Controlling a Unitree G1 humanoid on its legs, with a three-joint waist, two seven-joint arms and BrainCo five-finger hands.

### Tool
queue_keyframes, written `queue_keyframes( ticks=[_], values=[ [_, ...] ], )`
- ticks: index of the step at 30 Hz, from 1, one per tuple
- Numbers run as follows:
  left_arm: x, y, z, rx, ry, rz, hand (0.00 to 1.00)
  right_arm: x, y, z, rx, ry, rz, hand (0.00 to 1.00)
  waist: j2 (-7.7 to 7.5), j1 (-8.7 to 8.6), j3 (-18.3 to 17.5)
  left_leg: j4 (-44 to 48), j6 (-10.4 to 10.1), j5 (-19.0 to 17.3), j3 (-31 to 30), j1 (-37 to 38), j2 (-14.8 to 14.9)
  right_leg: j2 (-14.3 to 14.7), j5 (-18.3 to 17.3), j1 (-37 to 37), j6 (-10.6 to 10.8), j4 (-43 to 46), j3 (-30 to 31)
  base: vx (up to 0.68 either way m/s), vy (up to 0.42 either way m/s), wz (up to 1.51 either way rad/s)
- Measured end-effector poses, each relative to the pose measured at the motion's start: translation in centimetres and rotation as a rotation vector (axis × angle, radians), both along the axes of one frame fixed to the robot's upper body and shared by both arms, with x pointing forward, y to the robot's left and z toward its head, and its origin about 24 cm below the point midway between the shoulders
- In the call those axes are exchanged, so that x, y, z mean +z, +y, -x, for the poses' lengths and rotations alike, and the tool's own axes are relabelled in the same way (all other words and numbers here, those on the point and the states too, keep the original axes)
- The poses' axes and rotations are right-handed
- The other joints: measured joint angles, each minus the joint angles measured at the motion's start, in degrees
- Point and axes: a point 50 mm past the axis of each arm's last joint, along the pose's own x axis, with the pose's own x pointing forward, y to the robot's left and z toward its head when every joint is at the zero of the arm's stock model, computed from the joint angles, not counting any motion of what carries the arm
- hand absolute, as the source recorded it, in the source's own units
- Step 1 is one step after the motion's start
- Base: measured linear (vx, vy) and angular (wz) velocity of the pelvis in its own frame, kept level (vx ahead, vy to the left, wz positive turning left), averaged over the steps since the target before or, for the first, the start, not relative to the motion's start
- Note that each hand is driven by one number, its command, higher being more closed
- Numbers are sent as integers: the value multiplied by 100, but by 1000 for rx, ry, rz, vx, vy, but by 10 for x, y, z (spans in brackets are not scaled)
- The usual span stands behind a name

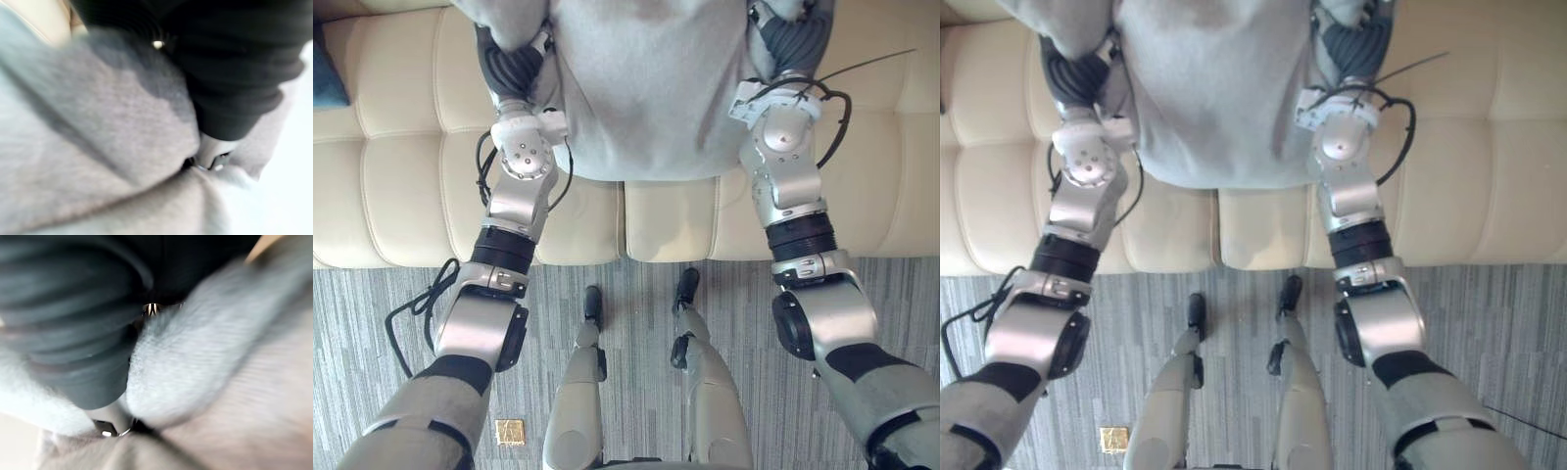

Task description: Pick up cushions and gather them together orderly.

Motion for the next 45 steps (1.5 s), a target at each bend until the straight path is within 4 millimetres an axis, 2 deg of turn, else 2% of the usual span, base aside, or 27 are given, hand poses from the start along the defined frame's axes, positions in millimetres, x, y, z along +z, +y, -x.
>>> queue_keyframes(
  ticks=[1, 2, 7, 9, 10, 11, 13, 15, 17, 18, 20, 21, 22, 24, 25, 27, 30, 31, 33, 34, 35, 36, 37, 38, 40, 43, 45],
  values=[
    [5, 1, -3, 8, 4, 0, 0, 1, -3, -2, -10, 10, -8, 0, 0, 0, 0, -55, -24, 33, -23, 13, 12, 0, 0, 2, 0, 0, -22, -65, 10, 10],
    [22, 6, -7, 26, 5, 10, 0, 16, -16, -4, -15, 3, -69, 0, 2, 8, 1, -211, -39, 124, -30, 74, 25, 5, 0, 2, 0, -2, -42, -81, 14, 8],
    [27, 24, -6, 37, 4, 56, 0, 21, -34, -1, -23, -5, -116, 0, 2, 11, 1, -250, -44, 151, -2, 110, 48, 17, 3, 12, -5, 0, -42, -37, 9, -1],
    [30, 34, -4, 44, -9, 80, 0, 23, -52, 2, -32, -11, -131, 0, 2, 63, 1, -251, -44, 151, 51, 200, 83, 21, 4, 87, -6, 9, -37, -17, 7, -6],
    [32, 42, -2, 47, -20, 110, 0, 17, -66, 3, -51, 0, -153, 0, 7, 70, 6, -250, -44, 151, 72, 313, 92, 26, 3, 207, -6, 8, -44, 0, 8, -4],
    [32, 45, 0, 44, -28, 125, 0, 13, -72, 3, -56, 8, -164, 0, 7, 70, 6, -251, -44, 151, 79, 363, 97, 29, 3, 258, -6, 10, -45, 0, 0, 0],
    [28, 60, 11, 36, -81, 156, 0, -12, -99, 10, -108, 39, -179, 0, 8, 65, 6, -243, -44, 150, 160, 650, 109, 33, -6, 552, 2, 9, -36, 16, 11, -2],
    [21, 69, 17, 36, -99, 159, 0, -22, -109, 18, -120, 38, -162, 0, 8, 59, 4, -245, -40, 146, 230, 746, 103, 26, -35, 648, 31, 6, -23, 0, 0, 0],
    [-11, 84, 28, 61, -77, 160, 0, -51, -123, 32, -138, 69, -124, 0, 8, 39, 3, -247, 21, 94, 241, 850, 108, 52, -97, 778, 61, -6, -20, 0, 0, 0],
    [-19, 86, 29, 63, -59, 156, 0, -58, -124, 33, -140, 84, -120, 0, 8, 37, 3, -247, 30, 75, 245, 874, 109, 67, -98, 808, 61, -12, -23, 0, 0, 0],
    [-89, 91, 41, 68, 104, 164, 0, -118, -129, 50, -140, 215, -106, 0, 0, 46, -11, -246, 48, 36, 249, 1133, 137, 106, -121, 1101, 63, -67, -38, 0, 0, 0],
    [-102, 90, 44, 70, 138, 166, 0, -129, -129, 53, -140, 240, -112, 0, 1, 50, -12, -244, 53, 15, 255, 1197, 142, 113, -133, 1166, 69, -73, -38, 36, -5, -2],
    [-137, 85, 54, 61, 224, 175, 0, -160, -127, 65, -139, 310, -124, 0, -1, 49, -42, -231, 72, -29, 259, 1330, 146, 120, -188, 1311, 60, -71, -38, 0, 0, 0],
    [-181, 72, 74, 34, 331, 201, 0, -202, -123, 86, -140, 419, -120, 0, -4, 53, -174, -197, 135, -125, 265, 1432, 144, 129, -264, 1433, 104, -75, -35, 0, 0, 0],
    [-192, 70, 80, 28, 362, 207, 0, -213, -122, 92, -142, 453, -124, 0, -1, 60, -255, -192, 147, -144, 275, 1436, 144, 130, -286, 1437, 135, -79, -34, 37, 3, -4],
    [-240, 59, 108, -2, 515, 242, 0, -260, -116, 119, -143, 596, -161, 0, 12, 81, -507, -187, 157, -208, 345, 1677, 156, 142, -328, 1659, 159, -99, -11, 66, 15, -14],
    [-286, 49, 143, -35, 694, 242, 0, -307, -110, 159, -146, 777, -176, 0, 27, 76, -900, -181, 191, -358, 378, 2001, 190, 175, -448, 2018, 184, -108, -1, 66, 23, -8],
    [-293, 47, 148, -40, 725, 243, 0, -314, -109, 165, -144, 811, -173, 0, 33, 76, -978, -182, 211, -390, 378, 2041, 197, 181, -463, 2076, 187, -117, -5, 72, 31, 0],
    [-327, 43, 170, -54, 876, 265, 0, -347, -100, 184, -115, 959, -179, 0, 39, 59, -1320, -158, 195, -470, 381, 2247, 217, 209, -491, 2338, 200, -214, -46, 66, 28, -1],
    [-336, 42, 175, -61, 920, 267, 0, -355, -99, 188, -107, 1002, -174, 0, 41, 56, -1382, -160, 195, -488, 381, 2312, 217, 210, -497, 2412, 208, -231, -51, 69, 34, 0],
    [-352, 40, 184, -78, 1001, 270, 0, -372, -93, 196, -73, 1086, -167, 0, 51, 54, -1496, -167, 192, -514, 381, 2428, 216, 214, -498, 2557, 211, -300, -60, 52, 31, 2],
    [-357, 39, 187, -80, 1027, 269, 0, -377, -90, 199, -62, 1114, -164, 0, 57, 55, -1534, -164, 192, -526, 379, 2455, 215, 214, -498, 2600, 211, -322, -67, 60, 52, 2],
    [-376, 35, 201, -94, 1126, 279, 0, -398, -81, 210, -25, 1218, -181, 0, 71, 45, -1673, -169, 194, -553, 381, 2562, 198, 212, -492, 2751, 218, -427, -69, 46, 45, 1],
    [-381, 34, 205, -96, 1156, 283, 0, -404, -78, 213, -18, 1246, -190, 0, 79, 44, -1681, -178, 194, -566, 385, 2619, 195, 212, -490, 2816, 221, -453, -68, 45, 52, -1],
    [-405, 33, 226, -92, 1300, 299, 0, -429, -67, 231, 10, 1381, -222, 0, 88, 49, -1840, -206, 177, -614, 406, 2784, 189, 223, -474, 3024, 244, -602, -65, 43, 32, -3],
    [-425, 35, 250, -60, 1440, 318, 0, -449, -60, 252, 23, 1504, -272, 0, 75, 50, -1997, -270, 172, -634, 465, 2935, 192, 236, -447, 3178, 276, -731, -36, 60, 17, -7],
    [-431, 35, 259, -52, 1486, 320, 0, -456, -60, 261, 14, 1552, -288, 0, 75, 49, -2012, -300, 164, -657, 484, 3059, 194, 249, -430, 3317, 297, -806, -26, 57, 9, -6]
  ],
)
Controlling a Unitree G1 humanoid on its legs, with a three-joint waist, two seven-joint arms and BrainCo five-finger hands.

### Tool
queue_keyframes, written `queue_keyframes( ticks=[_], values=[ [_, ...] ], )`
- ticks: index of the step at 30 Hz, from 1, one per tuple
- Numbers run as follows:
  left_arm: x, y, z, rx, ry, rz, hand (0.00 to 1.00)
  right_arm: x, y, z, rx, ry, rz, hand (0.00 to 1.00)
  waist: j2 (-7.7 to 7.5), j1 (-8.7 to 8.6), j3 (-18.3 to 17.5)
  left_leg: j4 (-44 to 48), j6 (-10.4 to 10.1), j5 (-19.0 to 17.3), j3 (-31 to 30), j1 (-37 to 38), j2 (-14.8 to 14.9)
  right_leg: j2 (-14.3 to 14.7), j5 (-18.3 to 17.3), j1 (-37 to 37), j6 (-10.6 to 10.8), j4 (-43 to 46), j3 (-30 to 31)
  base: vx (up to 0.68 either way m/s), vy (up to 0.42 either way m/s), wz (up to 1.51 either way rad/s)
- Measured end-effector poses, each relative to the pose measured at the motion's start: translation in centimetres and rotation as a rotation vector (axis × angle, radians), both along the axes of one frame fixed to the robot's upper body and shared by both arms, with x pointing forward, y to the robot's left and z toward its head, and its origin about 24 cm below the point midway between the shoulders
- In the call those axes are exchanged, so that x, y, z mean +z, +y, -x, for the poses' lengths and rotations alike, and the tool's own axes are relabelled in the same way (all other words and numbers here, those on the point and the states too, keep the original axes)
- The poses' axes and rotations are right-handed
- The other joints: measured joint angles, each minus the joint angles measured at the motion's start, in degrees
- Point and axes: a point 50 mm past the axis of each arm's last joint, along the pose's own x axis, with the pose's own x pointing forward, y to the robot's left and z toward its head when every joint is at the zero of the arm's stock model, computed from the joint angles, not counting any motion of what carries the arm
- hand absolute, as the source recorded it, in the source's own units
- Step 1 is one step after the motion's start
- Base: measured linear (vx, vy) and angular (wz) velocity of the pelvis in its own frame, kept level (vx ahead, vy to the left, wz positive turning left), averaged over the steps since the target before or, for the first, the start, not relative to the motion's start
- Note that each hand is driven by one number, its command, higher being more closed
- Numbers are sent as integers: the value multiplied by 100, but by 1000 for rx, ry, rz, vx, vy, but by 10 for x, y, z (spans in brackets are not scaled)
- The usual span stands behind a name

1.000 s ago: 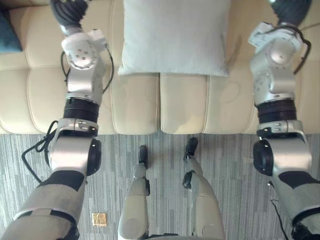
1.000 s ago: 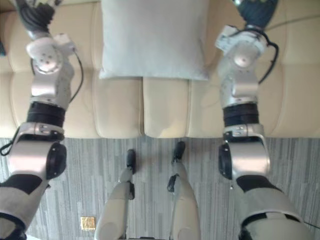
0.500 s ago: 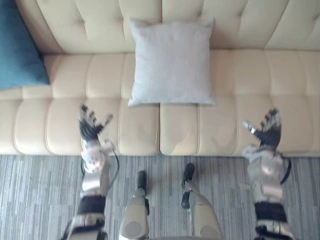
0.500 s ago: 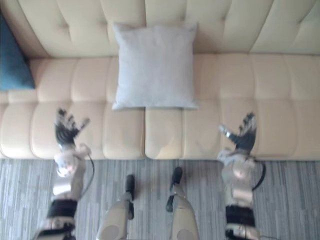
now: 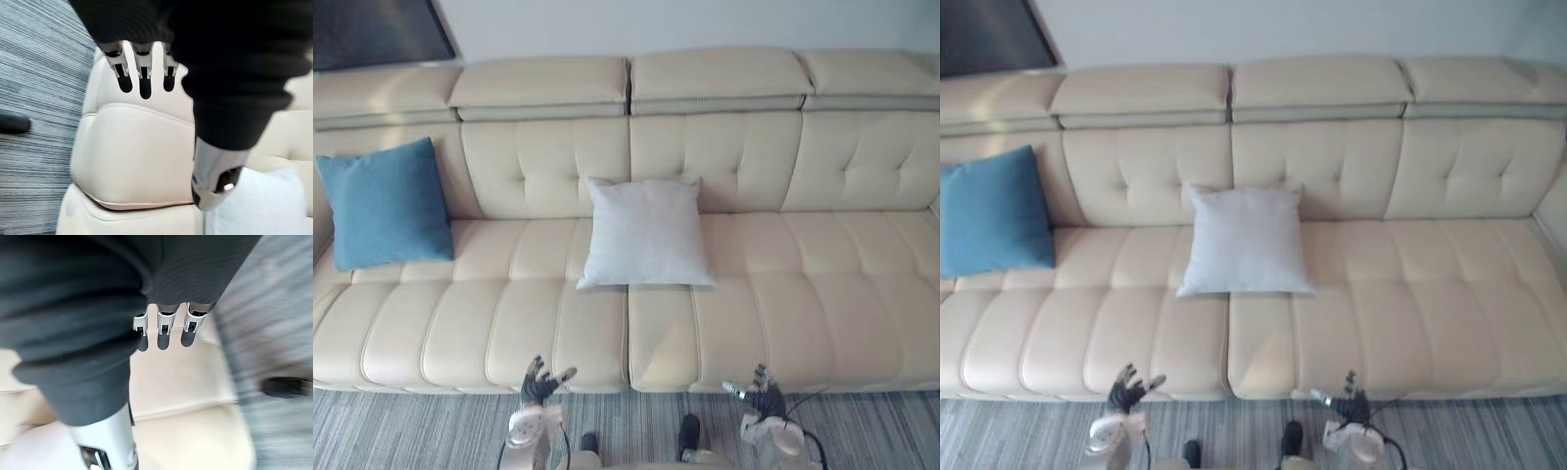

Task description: Pick up cushions and gather them together orderly.

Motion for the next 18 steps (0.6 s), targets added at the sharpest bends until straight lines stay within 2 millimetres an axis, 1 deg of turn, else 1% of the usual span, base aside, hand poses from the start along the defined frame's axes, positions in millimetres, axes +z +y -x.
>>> queue_keyframes(
  ticks=[1, 2, 7, 12, 17, 18],
  values=[
    [-4, 0, 7, 0, 36, -3, 0, -5, -2, 8, -13, 43, -1, 0, 0, 0, -11, -61, -6, -10, 19, 141, 0, 9, 2, 121, 6, -47, 11, 43, 6, -4],
    [-20, 1, 35, 1, 190, 2, 0, -21, -9, 29, -122, 169, -51, 0, -48, -177, -9, -233, 30, -118, -114, 554, -124, -78, -140, 468, 183, -50, -9, 31, 5, -3],
    [-20, 1, 35, 1, 190, 2, 0, -21, -9, 29, -122, 170, -51, 0, -48, -187, -9, -233, 30, -118, -114, 554, -124, -78, -140, 470, 184, -50, -11, 0, 0, 0],
    [-21, -3, 35, -28, 192, 13, 0, -22, -4, 30, -85, 176, -66, 0, -50, -259, -8, -236, 34, -127, -58, 613, -115, -75, -140, 514, 184, -51, 3, 0, 0, -3],
    [-22, -11, 34, -138, 205, 20, 0, -25, 10, 29, 4, 184, -111, 0, -66, -286, -3, -242, 35, -207, 351, 821, -104, -51, -120, 513, 188, -50, 267, -12, 12, -33],
    [-22, -11, 34, -148, 206, 18, 0, -25, 10, 28, 9, 183, -112, 0, -72, -290, 3, -241, 36, -215, 381, 840, -106, -47, -109, 510, 191, -50, 304, -21, 24, -41]
  ],
)
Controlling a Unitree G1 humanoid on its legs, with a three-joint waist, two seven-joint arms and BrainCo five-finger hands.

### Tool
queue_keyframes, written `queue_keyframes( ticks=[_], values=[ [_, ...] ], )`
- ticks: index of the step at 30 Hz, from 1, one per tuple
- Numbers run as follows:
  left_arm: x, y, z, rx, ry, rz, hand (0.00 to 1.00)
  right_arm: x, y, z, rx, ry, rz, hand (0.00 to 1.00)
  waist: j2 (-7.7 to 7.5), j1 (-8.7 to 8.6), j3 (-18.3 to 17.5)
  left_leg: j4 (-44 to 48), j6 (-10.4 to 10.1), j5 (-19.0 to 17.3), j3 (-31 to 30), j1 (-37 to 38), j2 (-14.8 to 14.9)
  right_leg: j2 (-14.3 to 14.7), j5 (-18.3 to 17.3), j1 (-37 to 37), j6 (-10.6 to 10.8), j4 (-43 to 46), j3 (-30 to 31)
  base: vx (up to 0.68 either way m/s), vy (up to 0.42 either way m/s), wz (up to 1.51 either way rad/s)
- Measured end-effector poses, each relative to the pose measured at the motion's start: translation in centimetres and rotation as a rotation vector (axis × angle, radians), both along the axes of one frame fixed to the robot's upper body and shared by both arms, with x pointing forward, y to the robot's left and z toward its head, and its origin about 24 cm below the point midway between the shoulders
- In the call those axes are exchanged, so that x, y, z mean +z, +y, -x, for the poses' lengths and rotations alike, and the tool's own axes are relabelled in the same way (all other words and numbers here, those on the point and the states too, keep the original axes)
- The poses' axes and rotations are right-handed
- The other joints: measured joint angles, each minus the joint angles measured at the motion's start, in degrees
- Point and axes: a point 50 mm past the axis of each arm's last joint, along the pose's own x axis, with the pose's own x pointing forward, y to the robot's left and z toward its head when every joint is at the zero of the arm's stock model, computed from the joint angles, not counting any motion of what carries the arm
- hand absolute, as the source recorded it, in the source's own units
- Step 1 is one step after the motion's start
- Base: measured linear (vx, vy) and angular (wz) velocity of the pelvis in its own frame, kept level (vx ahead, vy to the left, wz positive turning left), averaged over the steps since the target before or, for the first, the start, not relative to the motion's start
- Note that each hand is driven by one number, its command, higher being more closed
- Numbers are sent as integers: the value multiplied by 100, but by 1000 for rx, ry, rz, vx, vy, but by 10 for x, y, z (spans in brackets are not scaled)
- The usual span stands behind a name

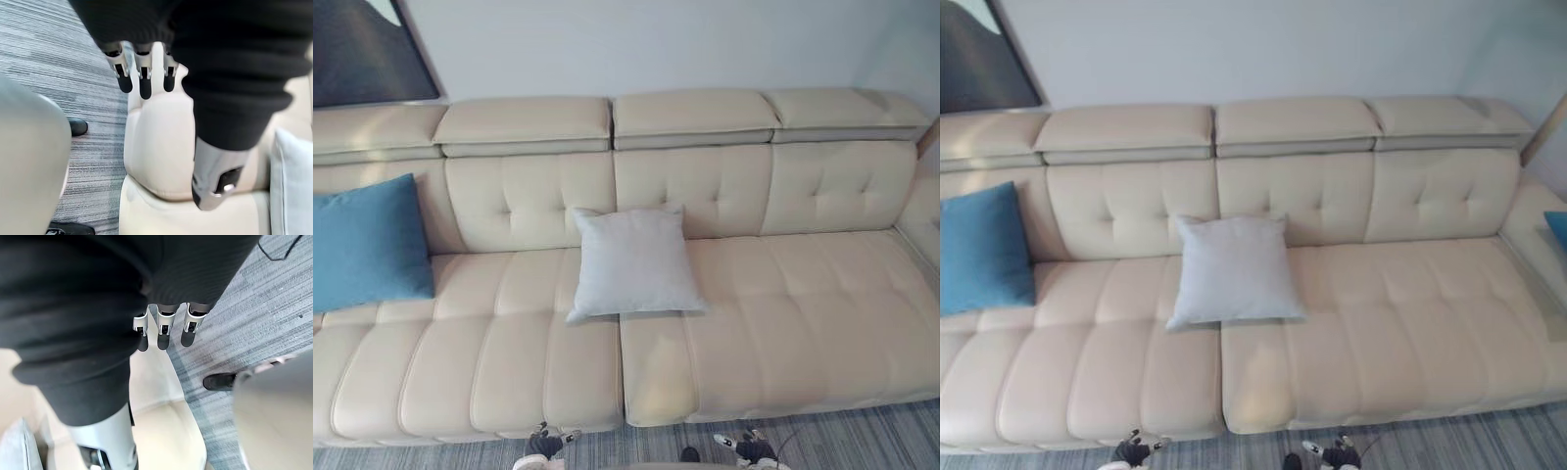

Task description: Pick up cushions and gather them together orderly.

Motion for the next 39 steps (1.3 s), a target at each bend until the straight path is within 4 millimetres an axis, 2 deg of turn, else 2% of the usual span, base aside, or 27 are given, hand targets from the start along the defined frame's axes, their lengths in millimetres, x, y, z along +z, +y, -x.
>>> queue_keyframes(
  ticks=[4, 6, 7, 8, 9, 10, 11, 12, 13, 14, 15, 16, 17, 18, 19, 21, 22, 25, 28, 30, 31, 32, 33, 34, 35, 39],
  values=[
    [2, 1, -7, -48, -14, -12, 0, 1, 7, -9, 59, -17, -13, 0, -79, -20, 38, 8, -6, -23, 387, -9, -9, -3, 87, -292, -2, 162, 362, -34, 20, -47],
    [5, 5, -16, -68, -33, -27, 0, 3, 13, -21, 96, -44, -18, 0, -218, -10, 178, 120, 4, -62, 618, -62, 3, -4, 86, -533, 1, 407, 538, -87, 4, -53],
    [7, 8, -24, -91, -48, -42, 0, 3, 16, -21, 104, -43, -24, 0, -335, -49, 252, 332, 57, -117, 689, -179, -21, -28, 139, -678, 58, 563, 563, -153, 22, -37],
    [10, 8, -34, -104, -73, -46, 0, 4, 16, -25, 126, -53, -18, 0, -395, -33, 280, 517, 113, -108, 962, -363, 19, -8, 448, -886, 481, 587, 651, -168, 11, -37],
    [10, 7, -35, -104, -77, -45, 0, 6, 16, -32, 138, -68, -12, 0, -281, 6, 327, 494, 179, -90, 1050, -426, 160, -7, 339, -952, 422, 759, 528, -135, 23, -31],
    [12, 7, -40, -108, -95, -46, 0, 7, 16, -34, 140, -72, -12, 0, -364, -42, 325, 506, 183, -60, 1066, -428, 163, -167, -412, -1181, 102, 2005, 153, -73, 7, -5],
    [14, 11, -42, -114, -101, -59, 0, 5, 17, -29, 137, -59, -17, 0, -375, -69, 332, 535, 197, -49, 1025, -394, 133, -407, -1049, -1186, 60, 3121, -100, -52, -15, 17],
    [15, 15, -43, -118, -109, -71, 0, 3, 17, -23, 133, -44, -19, 0, -483, -80, 261, 679, 204, -51, 959, -409, 68, -704, -1480, -881, 231, 4045, -193, -50, -57, 25],
    [15, 16, -42, -117, -107, -74, 0, 3, 17, -23, 133, -43, -18, 0, -498, -79, 252, 726, 204, -51, 937, -431, 57, -748, -1533, -811, 256, 4112, -190, -37, -98, 24],
    [16, 19, -41, -117, -110, -82, 0, 4, 17, -23, 135, -45, -17, 0, -536, -79, 228, 835, 203, -50, 913, -514, 35, -811, -1628, -705, 339, 4090, -152, -32, -129, 9],
    [17, 24, -43, -116, -115, -95, 0, 4, 15, -25, 149, -47, -6, 0, -581, -73, 200, 1018, 201, -40, 924, -582, 42, -728, -1671, -688, 388, 3853, -124, -59, -132, -6],
    [16, 23, -40, -110, -107, -88, 0, 6, 12, -29, 163, -52, 13, 0, -455, -35, 156, 1191, 217, -20, 955, -739, 121, -578, -1656, -576, 376, 3497, -98, -90, -149, -23],
    [14, 20, -36, -99, -98, -79, 0, 7, 8, -32, 174, -57, 31, 0, -393, 19, 114, 1257, 275, 76, 1015, -847, 171, -450, -1658, -389, 365, 3007, -59, -109, -136, -29],
    [13, 17, -35, -89, -97, -66, 0, 9, 4, -38, 181, -67, 53, 0, -325, 46, 112, 1187, 238, 186, 1076, -941, 211, -346, -1637, -265, 331, 2442, -22, -93, -128, -18],
    [13, 16, -36, -90, -100, -63, 0, 11, 2, -43, 187, -76, 65, 0, -252, 45, 130, 1175, 214, 208, 1073, -973, 230, -294, -1611, -189, 252, 2222, -16, -136, -118, -9],
    [13, 14, -36, -89, -100, -58, 0, 14, 1, -50, 198, -90, 84, 0, -204, 45, 224, 1176, 123, 271, 1057, -1110, 335, -113, -1448, 11, -24, 1521, -19, -209, -103, -6],
    [13, 12, -35, -92, -98, -55, 0, 15, 3, -54, 201, -99, 85, 0, -160, 46, 334, 1165, 91, 339, 1027, -1109, 442, 22, -1215, 163, -110, 1198, -45, -238, -79, -3],
    [11, 11, -31, -104, -85, -54, 0, 14, 3, -53, 211, -93, 96, 0, -169, 45, 502, 1000, 38, 577, 979, -1037, 560, 174, -971, 276, -199, 979, -62, -262, -64, 3],
    [11, 9, -32, -99, -89, -46, 0, 13, -1, -49, 201, -76, 102, 0, -166, 28, 598, 1074, 56, 701, 769, -1188, 555, 112, -993, -21, -216, 1141, -76, -337, -19, -8],
    [11, 6, -34, -92, -96, -34, 0, 11, -5, -41, 175, -52, 101, 0, -113, 9, 620, 1859, 208, 190, 370, -1363, 464, -2, -933, -143, -176, 1189, -77, -223, 89, -24],
    [11, 6, -32, -77, -94, -30, 0, 9, -7, -36, 158, -38, 99, 0, -104, 12, 613, 2290, 218, -121, 238, -1337, 398, -38, -925, -156, -162, 1185, -3, -227, 180, -54],
    [10, 7, -28, -43, -91, -25, 0, 6, -7, -25, 144, -13, 95, 0, -90, 16, 607, 2761, 126, -612, 33, -1196, 276, -36, -874, -218, -73, 1174, 238, -186, 188, -63],
    [9, 6, -27, -28, -88, -20, 0, 6, -9, -21, 130, -8, 93, 0, -44, 19, 595, 2771, 100, -828, -69, -1102, 243, 15, -847, -277, -30, 1167, 350, -184, 239, -88],
    [7, 4, -22, -6, -78, -7, 0, 7, -12, -21, 127, -14, 105, 0, 104, 33, 529, 2504, 237, -1315, -176, -999, 194, 160, -748, -342, 67, 1052, 549, -140, 223, -97],
    [7, 7, -17, 15, -69, -10, 0, 6, -7, -21, 107, -21, 86, 0, 39, 31, 445, 2224, 213, -1324, 99, -976, 165, 142, -574, -416, 58, 1042, 705, -109, 194, -89],
    [6, 8, -14, 31, -65, -10, 0, 3, -5, -9, 91, 5, 73, 0, -97, -11, 345, 1674, 244, -1146, 426, -832, -94, 125, -555, -240, -62, 1139, 909, 61, 137, -58]
  ],
)
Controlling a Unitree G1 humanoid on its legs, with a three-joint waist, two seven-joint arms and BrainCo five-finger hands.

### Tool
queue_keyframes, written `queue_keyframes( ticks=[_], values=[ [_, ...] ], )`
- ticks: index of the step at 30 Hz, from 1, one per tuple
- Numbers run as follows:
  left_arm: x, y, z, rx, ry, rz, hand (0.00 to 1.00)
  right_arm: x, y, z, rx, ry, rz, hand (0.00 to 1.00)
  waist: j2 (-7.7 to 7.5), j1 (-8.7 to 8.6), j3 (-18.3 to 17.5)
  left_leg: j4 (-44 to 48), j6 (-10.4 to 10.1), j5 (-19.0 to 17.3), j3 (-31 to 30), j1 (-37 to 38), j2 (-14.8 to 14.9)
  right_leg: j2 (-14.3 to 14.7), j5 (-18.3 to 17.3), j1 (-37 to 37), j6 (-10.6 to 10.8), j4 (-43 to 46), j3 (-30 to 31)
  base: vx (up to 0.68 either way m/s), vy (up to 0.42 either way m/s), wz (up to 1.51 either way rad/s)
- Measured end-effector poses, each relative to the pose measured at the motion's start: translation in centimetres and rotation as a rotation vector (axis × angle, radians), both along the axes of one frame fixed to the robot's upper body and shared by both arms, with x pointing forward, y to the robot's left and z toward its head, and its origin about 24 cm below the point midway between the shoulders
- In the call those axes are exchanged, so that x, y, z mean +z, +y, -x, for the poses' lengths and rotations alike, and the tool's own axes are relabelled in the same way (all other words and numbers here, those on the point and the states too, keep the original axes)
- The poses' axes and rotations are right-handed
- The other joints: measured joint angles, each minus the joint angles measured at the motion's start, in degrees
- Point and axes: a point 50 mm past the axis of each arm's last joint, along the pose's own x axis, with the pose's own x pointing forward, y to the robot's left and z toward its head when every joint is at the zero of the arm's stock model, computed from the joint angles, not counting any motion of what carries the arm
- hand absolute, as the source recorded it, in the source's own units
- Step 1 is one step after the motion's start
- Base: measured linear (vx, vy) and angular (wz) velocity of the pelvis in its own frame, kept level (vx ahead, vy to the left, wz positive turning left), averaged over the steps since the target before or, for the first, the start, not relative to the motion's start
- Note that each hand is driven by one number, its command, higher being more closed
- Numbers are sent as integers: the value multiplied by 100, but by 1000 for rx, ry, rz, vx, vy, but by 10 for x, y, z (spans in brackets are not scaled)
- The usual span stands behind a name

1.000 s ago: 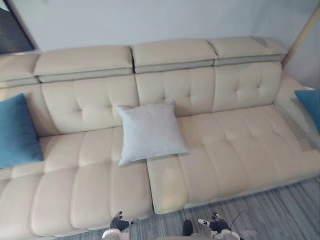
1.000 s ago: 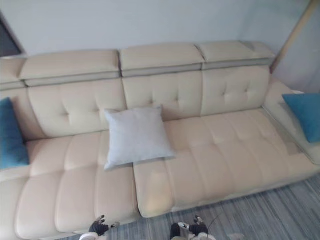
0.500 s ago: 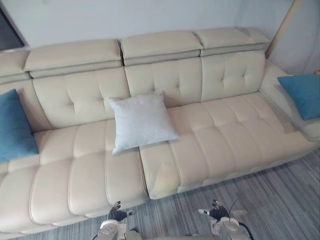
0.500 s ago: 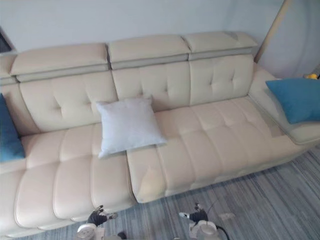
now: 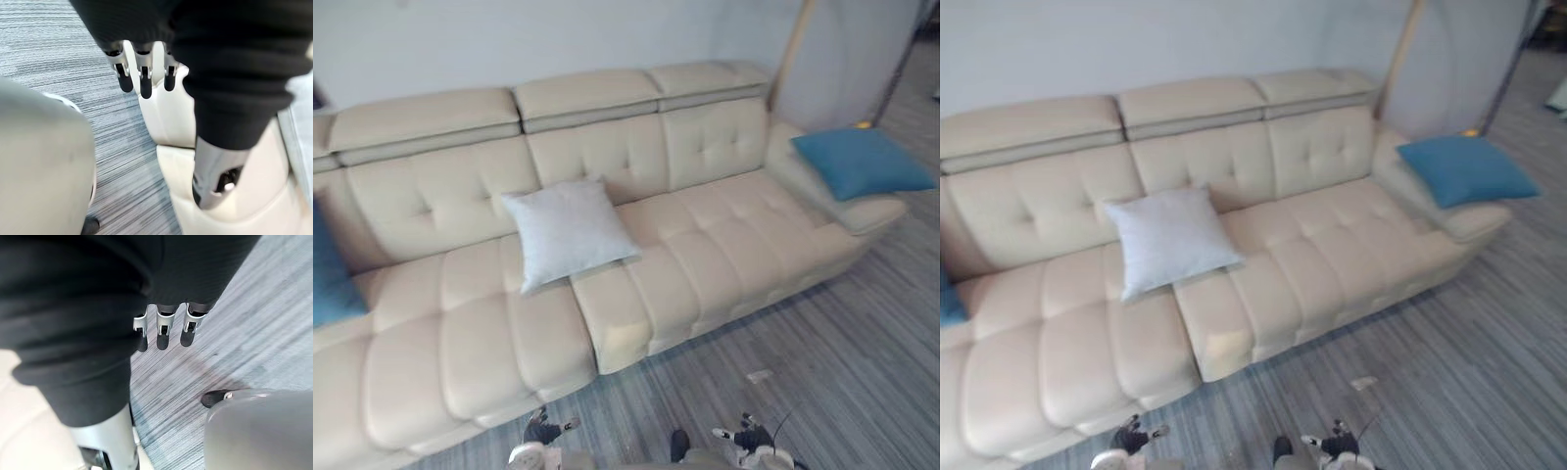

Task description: Pick up cushions and gather them together orderly.

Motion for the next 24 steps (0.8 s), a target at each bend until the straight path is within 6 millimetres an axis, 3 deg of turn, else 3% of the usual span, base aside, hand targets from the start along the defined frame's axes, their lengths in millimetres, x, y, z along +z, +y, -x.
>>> queue_keyframes(
  ticks=[1, 3, 5, 6, 7, 8, 10, 11, 14, 15, 16, 17, 18, 19, 21, 24],
  values=[
    [0, 2, 0, 25, -2, 4, 0, -1, 3, 1, -1, 4, -8, 0, -39, 22, -32, -8, 22, 36, 244, 18, -28, -19, -87, 19, -13, -165, 38, 93, 16, -73],
    [-1, -2, 2, 47, 2, 19, 0, 1, 6, -5, 3, -19, -17, 0, 43, 25, -41, -95, 98, 242, 683, 108, 59, 87, -20, -165, 16, -141, 353, 61, 18, -112],
    [-2, -5, 2, 56, 1, 30, 0, 3, 9, -11, 14, -39, -21, 0, 130, 30, -59, -192, 163, 332, 1216, 199, 201, 158, 98, -331, -120, -152, 151, 70, -6, -118],
    [-2, -6, 2, 57, 0, 34, 0, 4, 9, -14, 18, -45, -22, 0, 154, 5, -64, -202, 161, 351, 1444, 209, 290, 151, 75, -443, -233, -121, -210, 100, -49, -119],
    [-2, -6, 2, 59, 0, 35, 0, 3, 9, -13, 14, -37, -26, 0, 199, -2, -72, -225, 95, 394, 1756, 244, 386, 31, -106, -584, -485, 112, -1217, 141, -82, -124],
    [-2, -5, 2, 61, 2, 31, 0, 2, 10, -12, 14, -29, -31, 0, 159, 4, -101, -272, 11, 450, 2030, 358, 442, -130, -228, -638, -588, 270, -2175, 139, -88, -135],
    [-2, -3, 4, 61, 9, 27, 0, 0, 9, -10, 9, -17, -33, 0, 145, -18, -121, -358, -136, 540, 2239, 521, 530, -186, -320, -618, -702, 368, -3206, 196, -163, -110],
    [-1, -2, 0, 56, 4, 27, 0, 1, 6, -11, 1, -19, -27, 0, 134, -55, -147, -524, -226, 599, 2239, 642, 509, -94, -349, -571, -752, 426, -3261, 233, -192, -78],
    [0, -11, -10, 44, -12, 52, 0, 2, -4, -12, -23, -17, -8, 0, 301, -88, -58, -612, -407, 716, 2256, 947, 601, 177, -508, -555, -836, 452, -2833, 207, -146, -78],
    [0, -11, -10, 44, -14, 52, 0, 2, -5, -12, -24, -18, -7, 0, 297, -87, -54, -332, -410, 717, 2236, 902, 683, 201, -576, -541, -843, 469, -2750, 165, -138, -70],
    [0, -10, -10, 50, -13, 52, 0, 2, -6, -12, -34, -20, -8, 0, 259, -117, -2, 535, -409, 717, 2117, 740, 906, 225, -666, -423, -859, 513, -2611, 171, -148, -59],
    [0, -9, -9, 70, -12, 57, 0, 2, -7, -12, -38, -19, -4, 0, 249, -115, 92, 1656, -209, 837, 1901, 485, 1234, 276, -749, -179, -876, 495, -2458, 181, -151, -66],
    [-1, -11, -7, 82, -4, 64, 0, 2, -8, -11, -40, -17, -2, 0, 213, -92, 181, 2581, 145, 920, 1655, 203, 1518, 334, -818, 8, -904, 492, -2314, 133, -91, -67],
    [-1, -10, -7, 90, -11, 64, 0, 2, -7, -10, -41, -15, -5, 0, 248, -52, 181, 3157, 265, 741, 1403, -39, 1627, 364, -928, 78, -935, 508, -2181, 94, -11, -77],
    [1, -9, -10, 91, -25, 64, 0, 3, -7, -11, -75, -29, -10, 0, 285, -34, 187, 3515, 208, 415, 824, -630, 1516, 440, -1133, 260, -992, 559, -1817, 138, 26, -77],
    [3, -9, -13, 111, -47, 67, 0, 2, -5, -9, -90, -18, -21, 0, 268, 51, 194, 2903, 78, 230, 410, -1194, 1117, 451, -1217, 358, -925, 561, -1326, 199, 82, -91]
  ],
)
